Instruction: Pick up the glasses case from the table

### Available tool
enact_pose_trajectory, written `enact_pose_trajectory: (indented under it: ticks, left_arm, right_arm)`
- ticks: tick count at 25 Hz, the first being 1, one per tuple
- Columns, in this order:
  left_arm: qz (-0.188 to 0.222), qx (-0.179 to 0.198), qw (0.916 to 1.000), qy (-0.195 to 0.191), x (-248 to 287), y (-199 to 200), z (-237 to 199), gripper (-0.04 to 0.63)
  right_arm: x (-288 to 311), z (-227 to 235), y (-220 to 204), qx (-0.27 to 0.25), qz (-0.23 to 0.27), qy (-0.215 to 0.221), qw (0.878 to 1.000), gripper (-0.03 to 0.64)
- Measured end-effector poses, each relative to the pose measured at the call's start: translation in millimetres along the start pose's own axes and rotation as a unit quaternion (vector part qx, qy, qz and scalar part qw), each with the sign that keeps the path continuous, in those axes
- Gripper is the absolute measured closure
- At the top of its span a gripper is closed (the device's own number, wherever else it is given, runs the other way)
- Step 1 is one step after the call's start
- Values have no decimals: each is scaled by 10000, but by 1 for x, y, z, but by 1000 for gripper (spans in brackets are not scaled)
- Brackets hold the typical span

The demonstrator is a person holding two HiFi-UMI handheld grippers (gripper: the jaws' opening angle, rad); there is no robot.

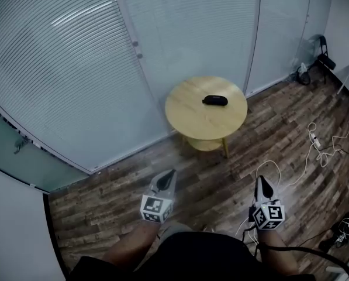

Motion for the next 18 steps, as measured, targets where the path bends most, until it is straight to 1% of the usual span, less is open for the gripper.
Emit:
enact_pose_trajectory:
  ticks: [3,6,8,12,15,18]
  left_arm:
    - [13,-213,9998,23,16,1,10,592]
    - [-55,-142,9998,-106,33,4,17,592]
    - [-83,-56,9999,-138,46,5,14,592]
    - [-4,120,9996,-256,88,16,1,592]
    - [-28,114,9993,-347,131,24,-19,592]
    - [-36,94,9991,-402,167,36,-46,592]
  right_arm:
    - [13,7,-1,45,-53,57,10000,609]
    - [26,8,-1,8,-143,183,9997,609]
    - [33,11,-2,1,-182,185,9997,609]
    - [57,37,-2,238,-148,-111,9995,609]
    - [90,54,-2,371,-221,-331,9985,609]
    - [125,57,8,321,-303,-378,9983,609]
Point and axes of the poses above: the fingertips, and each gripper's own axes: x forward along the fingers, z to its right, y out of its top, the point moved 4 cm from there along -x, backward along the fingers, and after that the axes turned 4 degrees about -z, right-handed, at the moved point
